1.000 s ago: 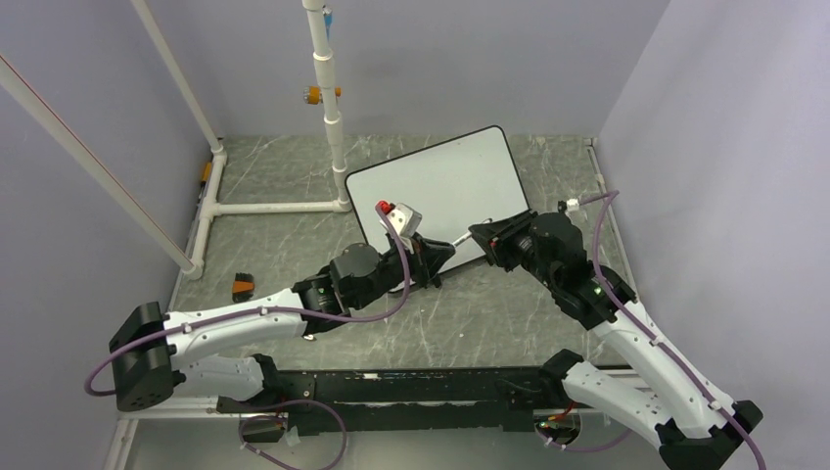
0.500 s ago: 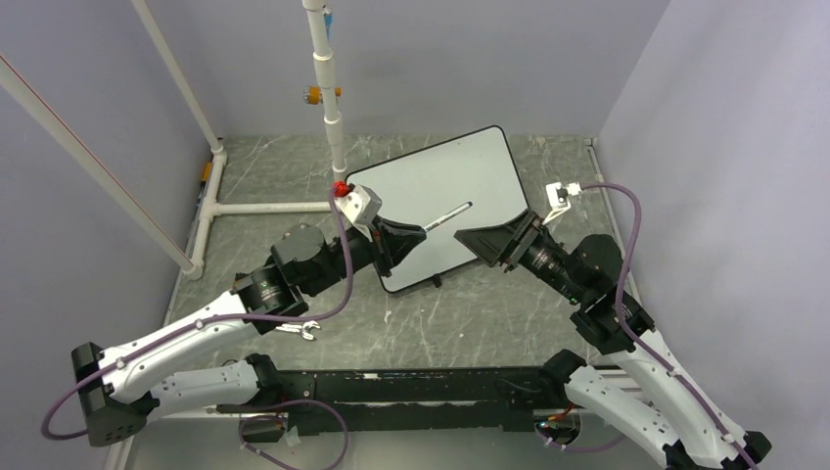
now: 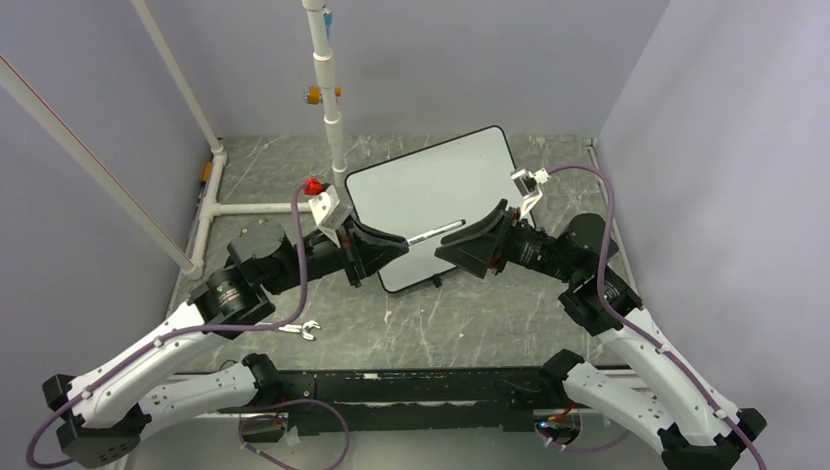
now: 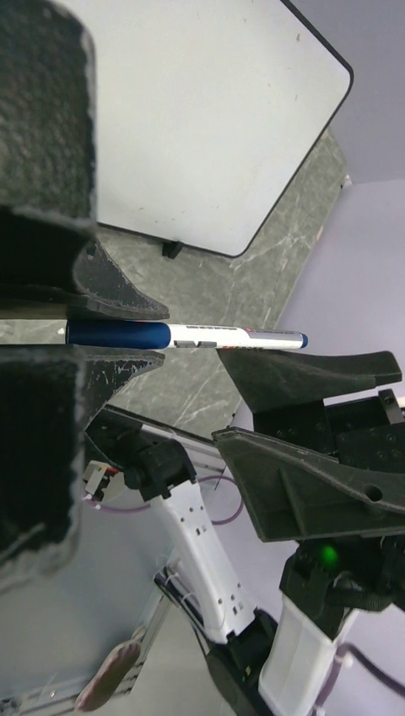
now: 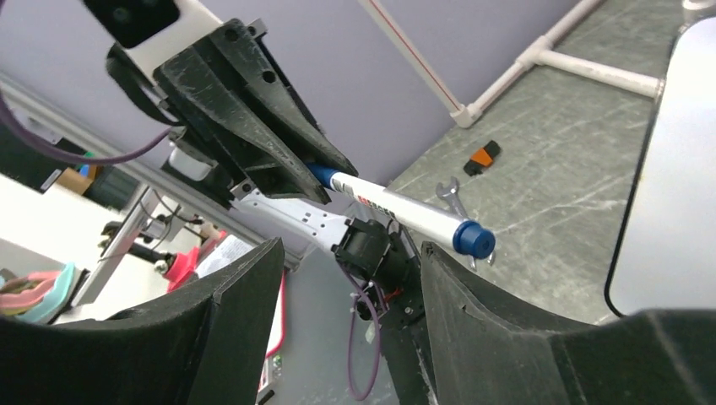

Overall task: Write a sentence on the whiteboard
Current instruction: Open the whiteboard marker at the center of the board.

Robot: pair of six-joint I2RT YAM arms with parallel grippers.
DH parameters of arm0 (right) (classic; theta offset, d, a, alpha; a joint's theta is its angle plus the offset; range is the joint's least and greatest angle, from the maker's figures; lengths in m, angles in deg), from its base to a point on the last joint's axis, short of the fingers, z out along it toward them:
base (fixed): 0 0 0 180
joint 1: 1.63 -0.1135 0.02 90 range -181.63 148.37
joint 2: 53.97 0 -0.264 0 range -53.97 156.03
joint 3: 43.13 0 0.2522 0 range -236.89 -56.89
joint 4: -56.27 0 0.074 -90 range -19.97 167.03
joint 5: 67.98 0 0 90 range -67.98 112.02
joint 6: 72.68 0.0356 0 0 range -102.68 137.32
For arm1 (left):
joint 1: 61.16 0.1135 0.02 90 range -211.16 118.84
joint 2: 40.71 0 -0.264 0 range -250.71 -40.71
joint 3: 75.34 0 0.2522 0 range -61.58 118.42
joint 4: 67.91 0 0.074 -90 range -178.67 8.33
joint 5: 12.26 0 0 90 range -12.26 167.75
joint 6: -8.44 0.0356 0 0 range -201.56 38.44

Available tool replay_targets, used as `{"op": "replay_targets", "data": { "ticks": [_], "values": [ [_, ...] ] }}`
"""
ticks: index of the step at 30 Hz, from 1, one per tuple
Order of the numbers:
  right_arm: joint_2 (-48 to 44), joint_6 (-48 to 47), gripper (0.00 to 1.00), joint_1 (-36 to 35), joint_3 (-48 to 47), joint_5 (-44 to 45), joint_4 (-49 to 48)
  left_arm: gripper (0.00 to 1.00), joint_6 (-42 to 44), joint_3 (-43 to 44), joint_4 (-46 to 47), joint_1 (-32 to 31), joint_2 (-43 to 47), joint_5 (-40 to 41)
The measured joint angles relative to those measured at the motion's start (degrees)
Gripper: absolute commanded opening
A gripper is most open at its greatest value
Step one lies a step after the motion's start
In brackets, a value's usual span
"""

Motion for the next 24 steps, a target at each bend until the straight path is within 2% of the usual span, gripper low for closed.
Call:
{"op": "replay_targets", "data": {
  "ticks": [8, 18, 24],
  "values": [
    [-0.3, -0.1, 0.62, 0.0, 0.1, -5.8, -5.1, 0.0, -2.4, 0.0, -0.2, 1.4, 1.4, -5.8],
    [0.1, 0.2, 0.57, 0.0, 0.2, -13.0, -12.6, 0.0, -2.8, 0.7, -0.5, 1.6, -0.2, -12.8],
    [1.5, 0.1, 0.56, -0.1, 0.2, -15.3, -13.5, 0.0, -2.9, 0.9, -0.8, 1.7, -0.2, -13.0]
  ]
}}
